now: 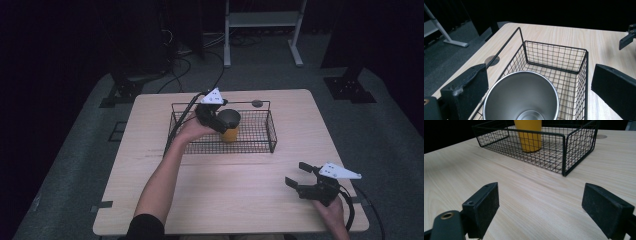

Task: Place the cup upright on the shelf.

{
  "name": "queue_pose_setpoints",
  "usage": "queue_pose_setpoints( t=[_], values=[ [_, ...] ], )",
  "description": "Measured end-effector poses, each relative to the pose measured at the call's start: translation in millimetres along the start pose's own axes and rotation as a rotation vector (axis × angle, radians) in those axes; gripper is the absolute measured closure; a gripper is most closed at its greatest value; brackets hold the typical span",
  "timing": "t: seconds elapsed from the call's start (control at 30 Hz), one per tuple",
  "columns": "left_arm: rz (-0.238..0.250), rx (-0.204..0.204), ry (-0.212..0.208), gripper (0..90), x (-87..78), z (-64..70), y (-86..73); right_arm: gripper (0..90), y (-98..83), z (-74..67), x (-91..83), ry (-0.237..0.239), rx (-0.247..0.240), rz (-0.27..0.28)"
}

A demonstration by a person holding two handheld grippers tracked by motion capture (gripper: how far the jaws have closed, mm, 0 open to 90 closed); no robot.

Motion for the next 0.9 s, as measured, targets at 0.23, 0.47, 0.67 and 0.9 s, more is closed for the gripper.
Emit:
queue_pose_setpoints(
  t=[0.23,0.47,0.67,0.9],
  values=[
    [0.020,-0.011,0.011,0.2,-6.4,7.9,-1.1,13.3,0.0,0.0,0.0,0.000,0.000,0.000],
    [0.039,-0.023,0.020,0.3,-15.6,13.4,-1.9,13.3,0.0,0.1,0.1,-0.002,0.001,-0.001],
    [0.048,-0.036,0.016,0.3,-23.3,18.6,-5.1,13.4,0.0,0.0,0.1,-0.002,0.000,-0.001],
    [0.055,-0.043,0.016,0.2,-29.1,26.0,-11.3,13.4,-0.1,0.0,0.1,-0.002,-0.001,-0.002]
  ],
)
Point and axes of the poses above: each handheld gripper's, and its own axes: x roughly forward along the jaws, y roughly out of its top, z roughly to its right, the point moved 7 cm from there along x, roughly forward along the jaws, and after that the axes turned 3 degrees about y, right-handed, at the moved point
